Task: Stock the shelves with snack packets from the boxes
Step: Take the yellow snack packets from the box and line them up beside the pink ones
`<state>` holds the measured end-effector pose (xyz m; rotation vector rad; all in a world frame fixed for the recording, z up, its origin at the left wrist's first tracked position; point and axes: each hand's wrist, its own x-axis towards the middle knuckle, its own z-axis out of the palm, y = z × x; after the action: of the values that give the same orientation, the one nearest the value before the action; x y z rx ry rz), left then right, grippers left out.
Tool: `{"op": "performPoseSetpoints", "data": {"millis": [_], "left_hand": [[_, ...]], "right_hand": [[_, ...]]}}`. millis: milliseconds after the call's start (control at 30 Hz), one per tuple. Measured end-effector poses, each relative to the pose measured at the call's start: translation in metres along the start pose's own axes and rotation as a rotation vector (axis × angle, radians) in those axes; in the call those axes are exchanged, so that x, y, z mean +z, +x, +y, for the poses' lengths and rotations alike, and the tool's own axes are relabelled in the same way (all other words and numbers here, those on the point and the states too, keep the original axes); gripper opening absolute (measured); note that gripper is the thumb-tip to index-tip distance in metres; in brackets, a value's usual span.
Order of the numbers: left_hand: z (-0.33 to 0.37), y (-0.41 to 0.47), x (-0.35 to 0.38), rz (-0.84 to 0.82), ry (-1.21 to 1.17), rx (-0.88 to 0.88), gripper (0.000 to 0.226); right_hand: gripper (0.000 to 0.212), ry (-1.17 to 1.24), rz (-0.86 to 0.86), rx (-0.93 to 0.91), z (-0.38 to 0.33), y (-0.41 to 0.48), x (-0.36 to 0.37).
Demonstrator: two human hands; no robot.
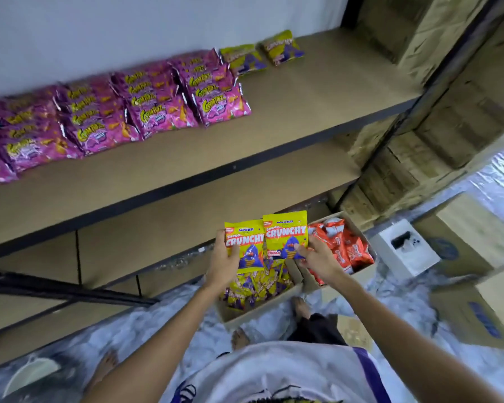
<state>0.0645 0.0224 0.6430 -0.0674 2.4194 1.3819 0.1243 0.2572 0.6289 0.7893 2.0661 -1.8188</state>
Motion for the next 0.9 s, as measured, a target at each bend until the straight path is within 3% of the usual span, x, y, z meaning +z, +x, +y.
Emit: {"op": "performPoseSetpoints", "data": {"millis": [367, 600, 733, 900], "left_hand": [[0.113, 0.048, 0.020, 0.035, -0.190, 0.196, 0.023], [0.197, 0.095, 0.032, 0.164, -0.243, 0.294, 0.016], [0.234, 0.133, 0.046, 0.200, -0.250, 0.299, 0.024], [0.257, 0.172, 0.065, 0.259, -0.179, 0.215, 0.019]], "right_hand": [[0.010, 0.071, 0.055, -0.231, -0.104, 0.037, -0.075], [0.008, 0.097, 0.118, -0.393, -0.178, 0.076, -0.140], [0.008, 0.086, 0.160, -0.443, -0.204, 0.102, -0.167], [0.019, -0.018, 0.137, -0.433, -0.209, 0.149, -0.191]]}}
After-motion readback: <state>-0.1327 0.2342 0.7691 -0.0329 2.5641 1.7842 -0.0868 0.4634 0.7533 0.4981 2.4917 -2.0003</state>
